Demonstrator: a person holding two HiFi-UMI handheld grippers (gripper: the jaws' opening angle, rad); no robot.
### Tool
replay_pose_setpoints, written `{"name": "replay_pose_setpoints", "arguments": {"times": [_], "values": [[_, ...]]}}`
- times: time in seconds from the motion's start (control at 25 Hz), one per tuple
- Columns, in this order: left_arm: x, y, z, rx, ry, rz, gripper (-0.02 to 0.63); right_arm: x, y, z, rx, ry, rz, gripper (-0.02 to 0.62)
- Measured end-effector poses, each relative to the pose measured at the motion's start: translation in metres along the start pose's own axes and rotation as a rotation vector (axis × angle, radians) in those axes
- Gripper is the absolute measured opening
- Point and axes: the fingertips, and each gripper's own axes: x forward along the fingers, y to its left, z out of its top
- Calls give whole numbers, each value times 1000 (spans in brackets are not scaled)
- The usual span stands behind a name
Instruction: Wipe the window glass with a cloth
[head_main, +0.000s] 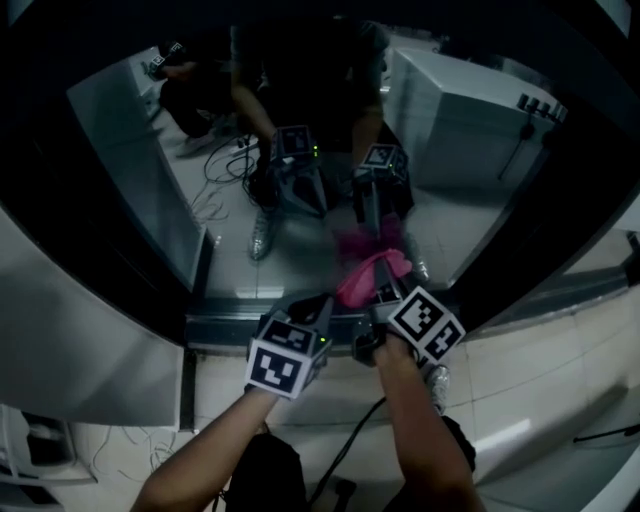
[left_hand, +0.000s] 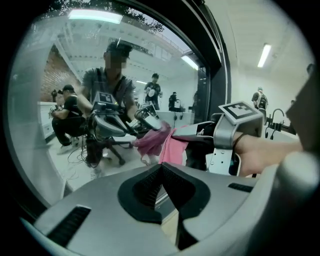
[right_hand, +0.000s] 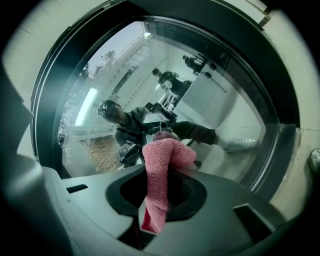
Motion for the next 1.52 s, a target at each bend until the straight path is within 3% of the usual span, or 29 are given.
{"name": "replay_pose_setpoints", "arguments": {"times": [0.32, 0.64, 1.52], "values": [[-18, -4, 47, 27, -74, 3, 0, -8, 56, 42, -51, -53, 67, 61], [-33, -7, 68, 9, -126, -5, 0, -8, 98, 62, -107, -55, 77, 61], [-94, 10, 155, 59, -269, 51, 0, -29, 241, 147, -221, -171, 246, 61]]}}
